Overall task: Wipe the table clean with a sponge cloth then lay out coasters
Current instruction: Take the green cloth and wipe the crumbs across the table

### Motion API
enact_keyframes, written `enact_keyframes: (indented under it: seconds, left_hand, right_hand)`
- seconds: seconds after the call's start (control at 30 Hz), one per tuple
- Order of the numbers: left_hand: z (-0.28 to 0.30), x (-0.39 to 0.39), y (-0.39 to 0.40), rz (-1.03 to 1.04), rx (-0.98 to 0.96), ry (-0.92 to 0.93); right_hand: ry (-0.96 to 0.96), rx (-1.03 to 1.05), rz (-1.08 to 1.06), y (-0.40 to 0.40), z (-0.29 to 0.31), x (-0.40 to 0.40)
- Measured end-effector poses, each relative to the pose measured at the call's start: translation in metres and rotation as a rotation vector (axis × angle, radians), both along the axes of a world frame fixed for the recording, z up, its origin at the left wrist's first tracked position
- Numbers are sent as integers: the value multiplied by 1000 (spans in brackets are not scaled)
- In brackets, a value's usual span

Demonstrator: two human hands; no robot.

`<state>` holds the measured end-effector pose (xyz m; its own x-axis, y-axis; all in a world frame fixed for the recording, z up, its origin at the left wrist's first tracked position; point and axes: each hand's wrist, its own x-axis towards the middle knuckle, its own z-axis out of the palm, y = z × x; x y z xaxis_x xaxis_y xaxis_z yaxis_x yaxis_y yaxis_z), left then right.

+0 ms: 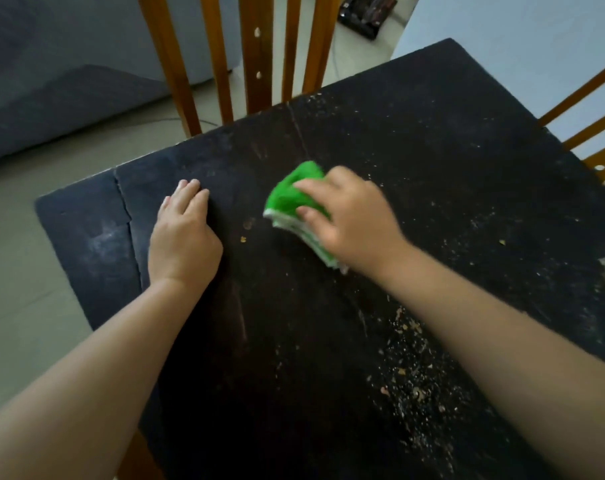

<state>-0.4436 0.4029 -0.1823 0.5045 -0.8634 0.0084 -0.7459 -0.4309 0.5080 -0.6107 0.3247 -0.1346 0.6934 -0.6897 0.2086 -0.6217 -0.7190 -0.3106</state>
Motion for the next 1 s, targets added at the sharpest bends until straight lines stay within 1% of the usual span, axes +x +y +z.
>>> enact_keyframes:
  seconds: [0.07,0.1,0.17,0.27,0.33,0.37,0.4,0.43,0.47,0.5,0.57,0.63,0.67,0.73,0.8,0.87,0.93,1.0]
  left_hand:
    - [1,3,0,117,-82,66]
    - [1,5,0,159,-112,86]
    - [2,5,1,180,-139,111]
    - [0,6,3,153,-121,121]
    - [-1,6,2,126,-84,130]
    - [-1,5,1,109,-61,123]
    - [-2,5,0,93,-33,109]
    - [-2,4,-1,80,-6,94]
    - [-2,4,-2,75,16,84]
    - [-1,4,-3,75,31,78]
    - [1,2,-4,69,53,68]
    - [3,0,-2,53,61,50]
    - [4,0,-3,45,65,42]
    - [3,-1,-4,38,58,25]
    - [0,1,-5,30,42,13]
    - [-3,3,-5,30,30,12]
    - [-4,2,-5,22,27,12]
    - [-5,2,-4,8,30,-8]
  right_hand:
    - [31,-74,57,14,-9,31]
    - [80,-67,90,18,-12,46]
    - [285,37,187,20,-11,62]
    - [534,257,326,2,4,58]
    - [715,314,348,-13,22,41]
    - [844,322,351,-19,31,31]
    - [973,327,337,-24,40,21]
    - [1040,331,289,-28,49,14]
    - [1026,329,239,-32,57,11]
    - [946,305,205,-36,61,14]
    - [711,217,157,-43,56,30]
    - [548,148,128,-43,39,57]
    - [492,122,129,-42,28,70]
    - [451,140,141,-39,7,88]
    - [459,236,188,-38,-1,88]
    - [544,358,265,-37,9,72]
    - [740,409,339,-34,24,42]
    - [947,412,337,-33,39,18]
